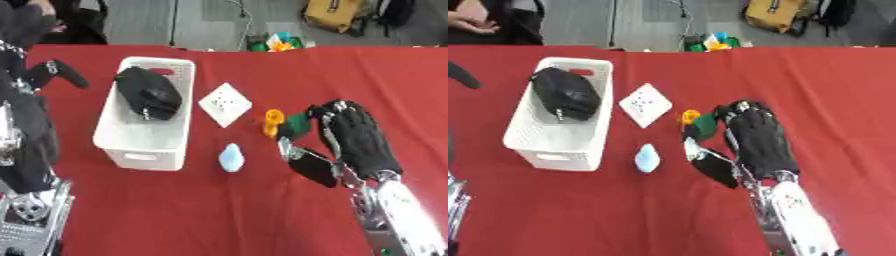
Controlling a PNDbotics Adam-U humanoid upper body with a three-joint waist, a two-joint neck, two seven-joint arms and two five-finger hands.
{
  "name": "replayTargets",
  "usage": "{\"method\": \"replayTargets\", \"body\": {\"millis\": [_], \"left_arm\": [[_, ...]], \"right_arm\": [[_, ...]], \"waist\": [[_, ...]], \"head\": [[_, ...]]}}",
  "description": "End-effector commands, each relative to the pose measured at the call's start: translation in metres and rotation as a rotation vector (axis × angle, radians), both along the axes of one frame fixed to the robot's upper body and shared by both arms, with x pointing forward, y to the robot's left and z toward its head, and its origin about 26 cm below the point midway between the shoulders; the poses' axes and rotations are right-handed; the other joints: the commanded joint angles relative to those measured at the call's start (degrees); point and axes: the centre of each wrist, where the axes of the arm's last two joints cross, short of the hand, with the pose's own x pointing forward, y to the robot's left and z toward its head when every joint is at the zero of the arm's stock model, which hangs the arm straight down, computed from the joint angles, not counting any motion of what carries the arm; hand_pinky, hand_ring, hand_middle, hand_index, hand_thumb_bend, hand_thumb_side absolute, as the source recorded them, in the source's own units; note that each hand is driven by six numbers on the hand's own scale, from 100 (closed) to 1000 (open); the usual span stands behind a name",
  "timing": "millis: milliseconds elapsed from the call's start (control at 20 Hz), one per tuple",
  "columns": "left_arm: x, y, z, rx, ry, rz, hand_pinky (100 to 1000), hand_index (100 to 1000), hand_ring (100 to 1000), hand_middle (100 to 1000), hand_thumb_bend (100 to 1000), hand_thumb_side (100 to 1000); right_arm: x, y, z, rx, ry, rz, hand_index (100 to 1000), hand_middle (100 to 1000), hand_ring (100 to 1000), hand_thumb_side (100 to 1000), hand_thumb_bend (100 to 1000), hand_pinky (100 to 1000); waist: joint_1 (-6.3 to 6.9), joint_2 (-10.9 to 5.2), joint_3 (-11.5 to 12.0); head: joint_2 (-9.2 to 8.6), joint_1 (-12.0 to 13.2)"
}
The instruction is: Pick up objects on the table and place them in the box.
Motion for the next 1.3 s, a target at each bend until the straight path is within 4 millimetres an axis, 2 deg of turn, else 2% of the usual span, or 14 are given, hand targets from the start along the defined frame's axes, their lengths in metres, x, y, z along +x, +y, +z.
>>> {"method": "replayTargets", "body": {"millis": [50, 550, 1300], "left_arm": [[-0.002, 0.001, 0.006, 0.012, -0.020, 0.000, 380, 920, 828, 793, 110, 1000], [-0.003, 0.000, 0.004, 0.017, -0.013, -0.007, 378, 920, 829, 794, 110, 1000], [-0.003, -0.004, 0.006, 0.022, -0.015, -0.032, 381, 920, 829, 793, 110, 1000]], "right_arm": [[-0.007, -0.004, 0.022, 0.002, -0.072, 0.038, 488, 264, 640, 776, 162, 756], [-0.003, -0.006, 0.056, -0.014, -0.144, 0.115, 491, 269, 648, 794, 145, 762], [0.022, 0.005, 0.082, -0.118, -0.187, 0.185, 504, 259, 684, 828, 100, 791]], "waist": [[-0.02, -1.54, 0.10], [-0.53, -1.75, 0.94], [-0.78, -2.01, 3.42]], "head": [[0.02, 0.10], [-0.38, -0.45], [-0.43, -2.20]]}}
